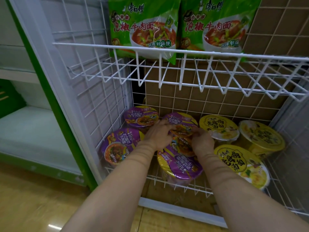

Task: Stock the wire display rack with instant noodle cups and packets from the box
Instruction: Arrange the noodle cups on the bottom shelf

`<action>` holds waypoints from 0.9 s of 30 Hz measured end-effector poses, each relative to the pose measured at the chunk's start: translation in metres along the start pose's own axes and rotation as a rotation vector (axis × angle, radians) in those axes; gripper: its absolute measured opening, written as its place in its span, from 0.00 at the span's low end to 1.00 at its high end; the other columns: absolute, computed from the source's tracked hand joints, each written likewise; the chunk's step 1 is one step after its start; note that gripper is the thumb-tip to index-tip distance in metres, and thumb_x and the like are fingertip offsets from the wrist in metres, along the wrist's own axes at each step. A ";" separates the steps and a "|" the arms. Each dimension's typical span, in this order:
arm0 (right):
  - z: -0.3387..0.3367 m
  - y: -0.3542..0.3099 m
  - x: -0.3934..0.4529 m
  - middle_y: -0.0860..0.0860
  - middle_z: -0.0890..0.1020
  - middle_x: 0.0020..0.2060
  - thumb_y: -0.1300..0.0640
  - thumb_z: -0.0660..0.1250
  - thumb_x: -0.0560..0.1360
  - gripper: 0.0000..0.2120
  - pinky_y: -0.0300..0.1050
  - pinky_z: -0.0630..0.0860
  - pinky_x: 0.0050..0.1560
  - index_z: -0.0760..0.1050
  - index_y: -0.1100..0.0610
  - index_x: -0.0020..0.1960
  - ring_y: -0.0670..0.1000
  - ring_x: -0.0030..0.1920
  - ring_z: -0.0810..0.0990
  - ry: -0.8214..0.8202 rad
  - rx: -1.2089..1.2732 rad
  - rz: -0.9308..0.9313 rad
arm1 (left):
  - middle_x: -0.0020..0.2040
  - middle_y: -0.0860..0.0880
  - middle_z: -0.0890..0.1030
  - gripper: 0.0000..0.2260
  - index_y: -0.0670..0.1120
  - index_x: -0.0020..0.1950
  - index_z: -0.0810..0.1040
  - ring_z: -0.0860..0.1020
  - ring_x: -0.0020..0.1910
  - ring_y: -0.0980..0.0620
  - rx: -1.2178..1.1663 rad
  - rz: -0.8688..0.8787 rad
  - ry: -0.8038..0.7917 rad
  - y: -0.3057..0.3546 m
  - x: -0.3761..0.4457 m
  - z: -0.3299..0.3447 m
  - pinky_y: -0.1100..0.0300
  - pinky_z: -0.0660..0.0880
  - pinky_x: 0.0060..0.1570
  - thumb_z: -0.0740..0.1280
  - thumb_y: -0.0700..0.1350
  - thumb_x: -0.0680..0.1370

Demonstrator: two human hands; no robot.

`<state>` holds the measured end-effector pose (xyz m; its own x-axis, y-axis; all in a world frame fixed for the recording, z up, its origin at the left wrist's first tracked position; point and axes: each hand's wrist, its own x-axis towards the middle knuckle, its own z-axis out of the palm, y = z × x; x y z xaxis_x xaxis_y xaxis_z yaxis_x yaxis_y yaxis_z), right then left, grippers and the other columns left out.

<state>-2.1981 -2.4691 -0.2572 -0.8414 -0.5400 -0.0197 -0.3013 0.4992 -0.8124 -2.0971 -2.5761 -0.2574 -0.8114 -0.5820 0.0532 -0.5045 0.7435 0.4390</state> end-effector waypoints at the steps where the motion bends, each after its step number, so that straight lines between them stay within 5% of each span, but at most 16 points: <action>1: -0.002 0.002 0.002 0.61 0.77 0.62 0.66 0.55 0.78 0.19 0.47 0.69 0.61 0.73 0.58 0.66 0.62 0.62 0.74 -0.048 -0.017 -0.029 | 0.69 0.47 0.66 0.19 0.51 0.70 0.70 0.60 0.71 0.47 0.030 0.001 0.020 0.001 -0.001 -0.001 0.54 0.59 0.71 0.60 0.45 0.79; 4: -0.002 0.008 0.006 0.57 0.74 0.66 0.62 0.55 0.79 0.23 0.50 0.68 0.66 0.64 0.51 0.73 0.59 0.64 0.73 -0.203 0.011 -0.059 | 0.62 0.47 0.68 0.19 0.51 0.70 0.70 0.62 0.66 0.49 0.102 0.028 0.072 0.007 -0.002 0.002 0.58 0.61 0.67 0.59 0.47 0.80; 7: 0.002 0.007 0.004 0.56 0.71 0.69 0.57 0.56 0.81 0.22 0.47 0.65 0.68 0.61 0.51 0.74 0.57 0.68 0.70 -0.233 0.037 -0.029 | 0.66 0.48 0.66 0.19 0.48 0.72 0.68 0.60 0.68 0.50 0.100 0.014 0.053 0.012 0.001 0.006 0.57 0.59 0.69 0.57 0.47 0.81; 15: -0.006 -0.005 -0.003 0.58 0.78 0.60 0.58 0.63 0.76 0.17 0.46 0.71 0.61 0.72 0.60 0.64 0.58 0.61 0.75 -0.211 -0.073 -0.051 | 0.78 0.49 0.52 0.22 0.45 0.77 0.53 0.46 0.77 0.48 0.120 -0.063 -0.179 0.015 0.005 -0.001 0.54 0.47 0.75 0.49 0.48 0.84; 21: -0.019 -0.013 -0.007 0.60 0.78 0.59 0.63 0.61 0.76 0.14 0.45 0.71 0.59 0.77 0.61 0.60 0.59 0.61 0.75 -0.199 -0.200 -0.059 | 0.77 0.46 0.53 0.21 0.48 0.74 0.64 0.49 0.75 0.43 0.463 -0.155 -0.107 0.034 -0.001 -0.005 0.46 0.51 0.72 0.55 0.48 0.80; 27: -0.016 -0.021 -0.009 0.56 0.78 0.61 0.63 0.60 0.75 0.16 0.42 0.71 0.60 0.78 0.56 0.60 0.56 0.61 0.75 -0.270 -0.210 -0.076 | 0.78 0.43 0.49 0.25 0.50 0.78 0.49 0.56 0.74 0.40 0.249 -0.221 -0.269 0.029 -0.005 -0.011 0.50 0.56 0.73 0.53 0.47 0.82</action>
<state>-2.1916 -2.4642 -0.2306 -0.6723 -0.7268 -0.1405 -0.4679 0.5643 -0.6802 -2.1048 -2.5553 -0.2347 -0.7069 -0.6547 -0.2679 -0.7043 0.6863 0.1813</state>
